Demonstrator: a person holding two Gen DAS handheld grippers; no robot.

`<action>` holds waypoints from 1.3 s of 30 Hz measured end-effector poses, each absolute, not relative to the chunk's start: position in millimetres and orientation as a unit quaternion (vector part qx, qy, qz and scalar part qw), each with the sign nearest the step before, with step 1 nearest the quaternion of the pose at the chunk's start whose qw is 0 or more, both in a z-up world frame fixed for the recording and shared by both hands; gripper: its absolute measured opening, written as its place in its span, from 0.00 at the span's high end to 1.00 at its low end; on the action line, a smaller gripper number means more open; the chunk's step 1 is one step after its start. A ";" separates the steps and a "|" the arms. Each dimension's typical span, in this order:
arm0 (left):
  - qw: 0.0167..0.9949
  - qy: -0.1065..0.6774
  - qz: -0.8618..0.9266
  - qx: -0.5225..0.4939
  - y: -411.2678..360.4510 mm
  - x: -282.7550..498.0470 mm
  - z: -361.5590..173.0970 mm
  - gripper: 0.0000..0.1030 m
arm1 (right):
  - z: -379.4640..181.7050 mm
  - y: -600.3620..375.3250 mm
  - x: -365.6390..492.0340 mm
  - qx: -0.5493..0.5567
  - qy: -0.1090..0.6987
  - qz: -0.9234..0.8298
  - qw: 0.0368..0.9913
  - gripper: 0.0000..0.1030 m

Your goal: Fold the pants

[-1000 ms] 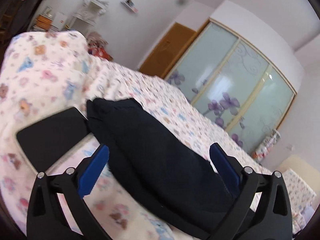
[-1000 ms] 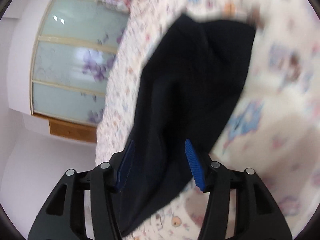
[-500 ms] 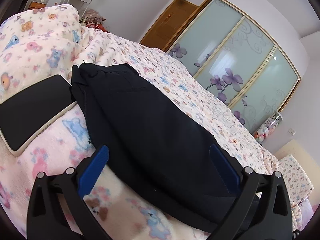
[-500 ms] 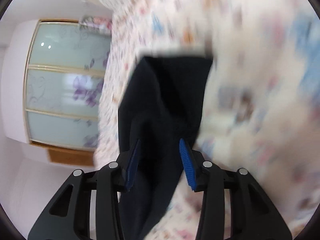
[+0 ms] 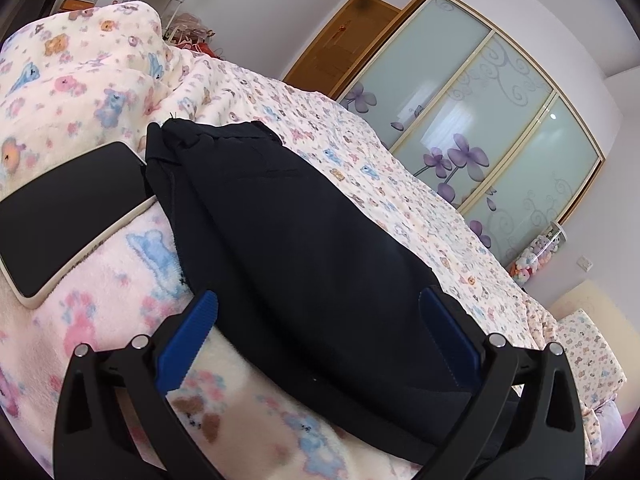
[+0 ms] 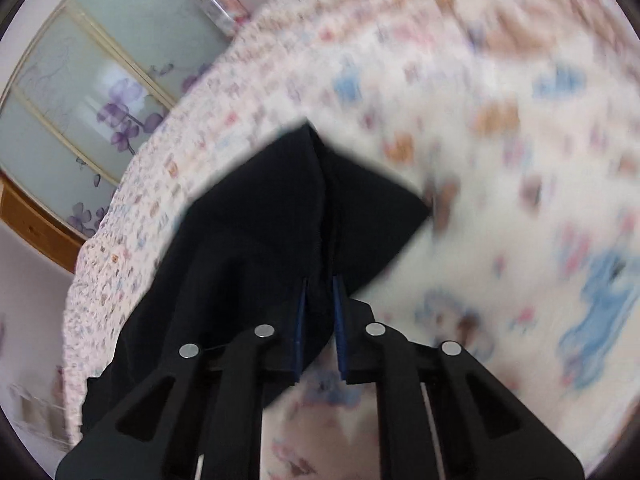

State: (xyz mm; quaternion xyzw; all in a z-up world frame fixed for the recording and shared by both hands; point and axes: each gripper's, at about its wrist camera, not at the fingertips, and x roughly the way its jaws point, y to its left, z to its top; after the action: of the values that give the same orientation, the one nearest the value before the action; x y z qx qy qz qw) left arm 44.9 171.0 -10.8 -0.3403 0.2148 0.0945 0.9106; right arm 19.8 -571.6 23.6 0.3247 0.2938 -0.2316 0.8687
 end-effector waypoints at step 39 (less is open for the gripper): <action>0.907 0.225 0.104 -0.340 162.8 44.9 -14.2 0.02 | 46.6 -572.4 18.4 0.369 0.141 -0.064 0.916 0.96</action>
State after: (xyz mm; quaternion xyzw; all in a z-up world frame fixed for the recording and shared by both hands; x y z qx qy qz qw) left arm 44.9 162.8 -14.2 -0.3402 0.2247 0.1041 0.9072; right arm 18.4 -572.4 46.6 0.3692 0.1409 -0.0645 0.9163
